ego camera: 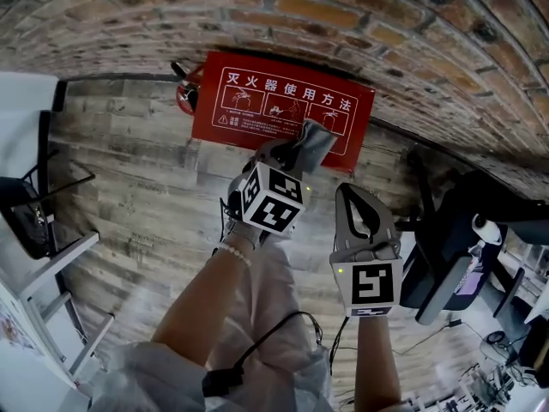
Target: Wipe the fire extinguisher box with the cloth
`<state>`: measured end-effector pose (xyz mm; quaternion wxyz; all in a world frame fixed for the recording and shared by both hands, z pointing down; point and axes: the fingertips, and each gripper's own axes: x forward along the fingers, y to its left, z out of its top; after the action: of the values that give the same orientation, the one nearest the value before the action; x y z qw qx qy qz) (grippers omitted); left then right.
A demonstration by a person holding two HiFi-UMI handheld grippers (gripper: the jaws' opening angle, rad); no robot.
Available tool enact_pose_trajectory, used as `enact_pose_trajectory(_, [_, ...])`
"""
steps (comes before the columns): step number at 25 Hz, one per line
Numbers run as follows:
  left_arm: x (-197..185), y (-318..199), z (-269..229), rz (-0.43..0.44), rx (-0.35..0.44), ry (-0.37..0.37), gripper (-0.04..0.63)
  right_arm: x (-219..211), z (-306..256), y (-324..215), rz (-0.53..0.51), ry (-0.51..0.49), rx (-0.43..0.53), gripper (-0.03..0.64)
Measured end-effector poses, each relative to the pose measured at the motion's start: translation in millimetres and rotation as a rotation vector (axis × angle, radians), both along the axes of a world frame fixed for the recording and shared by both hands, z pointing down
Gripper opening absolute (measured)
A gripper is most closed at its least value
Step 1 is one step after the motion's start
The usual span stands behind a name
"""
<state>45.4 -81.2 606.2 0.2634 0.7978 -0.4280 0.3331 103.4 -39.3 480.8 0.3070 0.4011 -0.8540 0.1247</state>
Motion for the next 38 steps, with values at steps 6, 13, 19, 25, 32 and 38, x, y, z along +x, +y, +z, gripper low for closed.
enact_pose_trajectory(6, [-23, -1, 0, -0.024, 0.004, -0.002, 0.014, -18, -1, -1, -0.018, 0.004, 0.001, 0.01])
enact_pose_trajectory(13, [-51, -1, 0, -0.052, 0.006, -0.013, 0.014, -36, -2, -1, -0.036, 0.003, -0.001, 0.009])
enact_pose_trajectory(19, [-80, -2, 0, -0.092, 0.01, -0.026, 0.014, -50, -2, -2, -0.052, 0.002, 0.0, 0.011])
enact_pose_trajectory(25, [-107, -3, 0, -0.121, 0.019, -0.047, 0.014, -62, -2, -4, -0.067, 0.0, 0.005, 0.01])
enact_pose_trajectory(32, [-137, -1, 2, -0.174, 0.019, -0.067, 0.014, -67, -2, -5, -0.078, 0.004, 0.007, 0.01])
enact_pose_trajectory(38, [-162, 1, 0, -0.217, 0.023, -0.085, 0.014, -71, -2, -2, -0.087, 0.012, 0.002, 0.009])
